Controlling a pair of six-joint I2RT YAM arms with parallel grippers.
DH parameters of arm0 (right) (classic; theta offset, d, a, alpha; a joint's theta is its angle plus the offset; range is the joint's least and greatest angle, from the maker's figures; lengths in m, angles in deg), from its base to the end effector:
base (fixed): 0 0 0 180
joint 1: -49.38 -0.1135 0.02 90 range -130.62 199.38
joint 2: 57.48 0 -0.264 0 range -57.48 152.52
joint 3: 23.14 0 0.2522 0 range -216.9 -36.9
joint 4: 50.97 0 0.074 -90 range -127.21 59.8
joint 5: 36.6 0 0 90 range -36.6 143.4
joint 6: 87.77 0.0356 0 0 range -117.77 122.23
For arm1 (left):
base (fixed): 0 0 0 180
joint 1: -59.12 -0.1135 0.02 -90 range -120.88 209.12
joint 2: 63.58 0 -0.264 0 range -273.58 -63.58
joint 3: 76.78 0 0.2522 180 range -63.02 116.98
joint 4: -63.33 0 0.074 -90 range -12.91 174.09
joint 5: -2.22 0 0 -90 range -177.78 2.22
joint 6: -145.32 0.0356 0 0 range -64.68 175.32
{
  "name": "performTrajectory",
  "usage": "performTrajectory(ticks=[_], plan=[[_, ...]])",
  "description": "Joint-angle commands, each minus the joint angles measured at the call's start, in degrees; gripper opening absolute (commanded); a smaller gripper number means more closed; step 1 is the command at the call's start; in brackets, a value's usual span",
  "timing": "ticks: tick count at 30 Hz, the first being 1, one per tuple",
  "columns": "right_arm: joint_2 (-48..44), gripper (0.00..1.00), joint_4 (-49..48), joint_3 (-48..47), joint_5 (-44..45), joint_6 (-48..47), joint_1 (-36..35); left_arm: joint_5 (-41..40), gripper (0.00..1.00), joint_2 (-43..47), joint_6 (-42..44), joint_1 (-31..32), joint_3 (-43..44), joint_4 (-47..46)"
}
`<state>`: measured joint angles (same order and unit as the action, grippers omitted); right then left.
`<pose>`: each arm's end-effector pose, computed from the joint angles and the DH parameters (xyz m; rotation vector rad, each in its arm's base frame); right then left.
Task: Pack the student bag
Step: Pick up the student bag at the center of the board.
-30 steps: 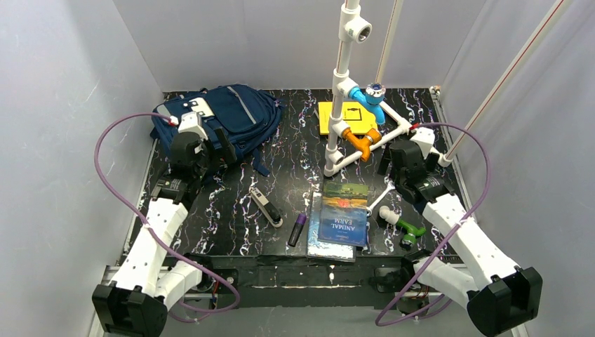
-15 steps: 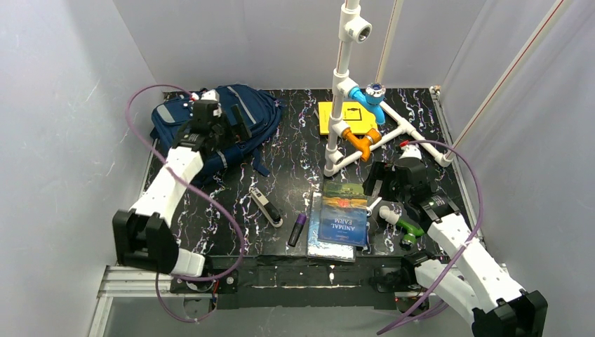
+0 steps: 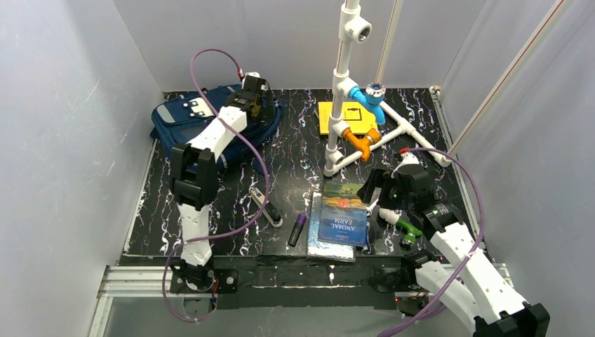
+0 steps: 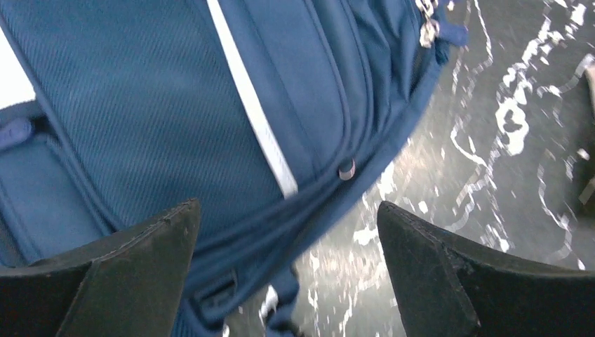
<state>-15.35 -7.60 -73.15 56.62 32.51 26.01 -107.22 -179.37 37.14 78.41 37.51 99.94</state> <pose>0.1506 0.0629 0.2616 0.1664 2.2216 0.4620 0.4490 -0.1446 0.2782 -0.1609 2.1861 0.0130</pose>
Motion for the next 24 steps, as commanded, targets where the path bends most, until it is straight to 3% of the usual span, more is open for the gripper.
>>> performTrajectory(ticks=[1,7,12,24], plan=[[-1.44,1.00,0.02,0.92,-6.42,-0.49,-0.11,-9.22,0.94,-7.51,6.99,1.15,10.03,2.89],[-1.49,1.00,0.33,0.88,-11.03,-3.43,-0.18,-14.57,0.85,-17.20,14.40,2.97,19.82,2.06],[-0.13,1.00,0.21,1.26,-15.65,-5.11,-0.18,-16.35,0.76,-20.28,16.04,3.18,21.36,1.96],[0.52,1.00,-2.88,2.55,-22.67,-8.31,-2.80,-13.77,0.13,-16.72,20.29,3.14,18.25,1.76]])
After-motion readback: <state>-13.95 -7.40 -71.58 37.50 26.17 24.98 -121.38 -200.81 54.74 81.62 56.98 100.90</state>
